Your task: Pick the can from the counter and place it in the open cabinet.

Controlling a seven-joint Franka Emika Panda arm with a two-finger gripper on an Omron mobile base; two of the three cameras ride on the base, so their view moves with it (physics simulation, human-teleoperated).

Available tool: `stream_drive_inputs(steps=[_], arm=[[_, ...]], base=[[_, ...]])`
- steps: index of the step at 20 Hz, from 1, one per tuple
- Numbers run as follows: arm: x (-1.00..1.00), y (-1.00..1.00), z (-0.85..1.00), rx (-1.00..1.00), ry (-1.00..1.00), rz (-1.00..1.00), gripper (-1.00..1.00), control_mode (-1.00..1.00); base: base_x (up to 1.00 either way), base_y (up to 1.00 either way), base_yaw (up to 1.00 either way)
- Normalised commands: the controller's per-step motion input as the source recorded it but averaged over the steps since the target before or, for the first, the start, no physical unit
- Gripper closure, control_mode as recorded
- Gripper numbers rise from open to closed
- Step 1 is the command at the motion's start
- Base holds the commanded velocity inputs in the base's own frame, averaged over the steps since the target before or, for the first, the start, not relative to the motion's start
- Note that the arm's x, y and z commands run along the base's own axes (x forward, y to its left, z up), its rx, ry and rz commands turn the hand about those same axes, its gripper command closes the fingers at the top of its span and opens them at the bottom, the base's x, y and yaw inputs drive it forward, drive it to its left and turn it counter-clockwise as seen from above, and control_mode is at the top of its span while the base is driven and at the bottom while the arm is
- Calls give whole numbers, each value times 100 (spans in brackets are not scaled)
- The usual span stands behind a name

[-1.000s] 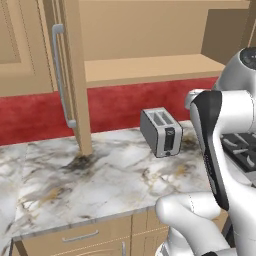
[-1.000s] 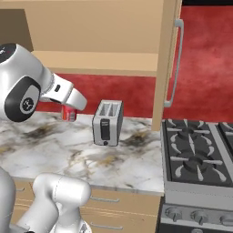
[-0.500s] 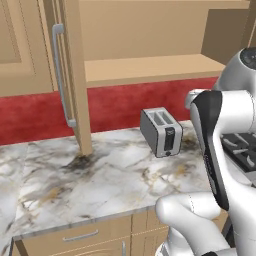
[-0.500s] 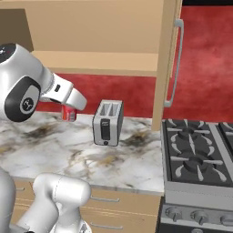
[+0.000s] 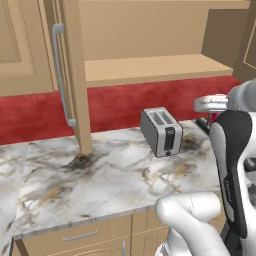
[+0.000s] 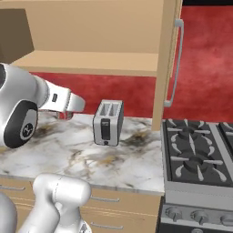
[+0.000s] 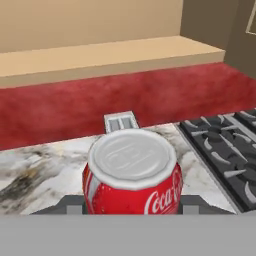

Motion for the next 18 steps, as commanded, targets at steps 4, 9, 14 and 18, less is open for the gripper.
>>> stream_drive_inputs(steps=[4, 9, 14, 18], arm=[[-25, 0, 64, -8, -9, 16, 100, -100], [-14, 10, 87, 0, -11, 10, 100, -100], [-3, 20, 59, 0, -10, 1, 100, -100], [21, 18, 22, 0, -1, 0, 100, -100]], base=[[0, 0, 0], [0, 0, 0], [0, 0, 0], [0, 0, 0]])
